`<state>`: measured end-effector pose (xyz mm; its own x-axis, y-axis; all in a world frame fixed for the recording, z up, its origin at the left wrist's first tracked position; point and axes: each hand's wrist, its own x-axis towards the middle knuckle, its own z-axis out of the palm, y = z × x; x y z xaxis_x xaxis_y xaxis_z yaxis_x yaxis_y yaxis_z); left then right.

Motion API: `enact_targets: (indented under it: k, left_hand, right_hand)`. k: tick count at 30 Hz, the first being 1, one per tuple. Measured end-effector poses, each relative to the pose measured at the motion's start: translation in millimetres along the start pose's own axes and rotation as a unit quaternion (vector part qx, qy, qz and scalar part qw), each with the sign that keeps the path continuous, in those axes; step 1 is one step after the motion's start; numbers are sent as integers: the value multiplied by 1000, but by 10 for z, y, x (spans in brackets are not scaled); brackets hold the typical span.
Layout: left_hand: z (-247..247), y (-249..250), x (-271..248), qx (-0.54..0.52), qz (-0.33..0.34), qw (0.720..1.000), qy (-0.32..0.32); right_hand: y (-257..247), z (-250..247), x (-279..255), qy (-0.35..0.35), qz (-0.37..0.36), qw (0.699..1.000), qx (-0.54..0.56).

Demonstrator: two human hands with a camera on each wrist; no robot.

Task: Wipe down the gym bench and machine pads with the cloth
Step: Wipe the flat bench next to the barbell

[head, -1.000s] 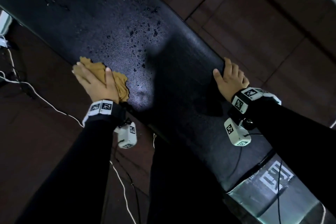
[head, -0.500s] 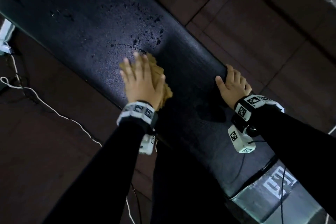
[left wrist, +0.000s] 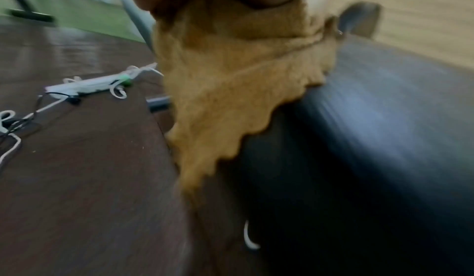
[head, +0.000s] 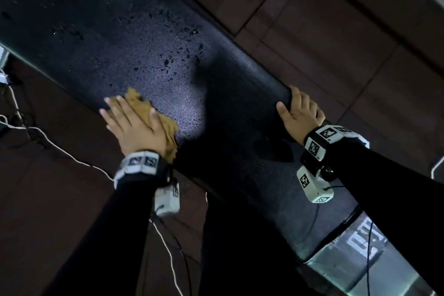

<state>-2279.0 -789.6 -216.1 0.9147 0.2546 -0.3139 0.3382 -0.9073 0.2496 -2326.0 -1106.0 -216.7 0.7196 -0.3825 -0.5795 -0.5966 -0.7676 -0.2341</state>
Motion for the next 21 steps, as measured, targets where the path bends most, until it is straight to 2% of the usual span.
enact_targets:
  k: [3,6,11,13,15,17,21]
  left_hand:
    - [-25,172,343,7,-25,1000,7]
    - [69,441,364,28,-6,1000,-2]
    - [435,819,-358,41,144,988,-26]
    - [554,797,-737,43,175,983,-30]
    - [586,648,-991,37,159,986,-35]
    - [557,456,-1072,15,104,994,-29]
    - [396,235,-810,-47,5,999,7]
  right_hand:
    - [-15,-12,-9,8,-2,1000,-1]
    - [-25,-17,-23,14,-2,1000,-4]
    - [-17,-12,-13,7,-2,1000,-4]
    - [-13,-10,-6,4,-2,1000,-4]
    - [-7,-17,-4,0,-3,1000,-4]
    - [-2,-29,-4,-4,-4,1000,-5]
    - [-13,-34,-19,-3,-6,1000,-2]
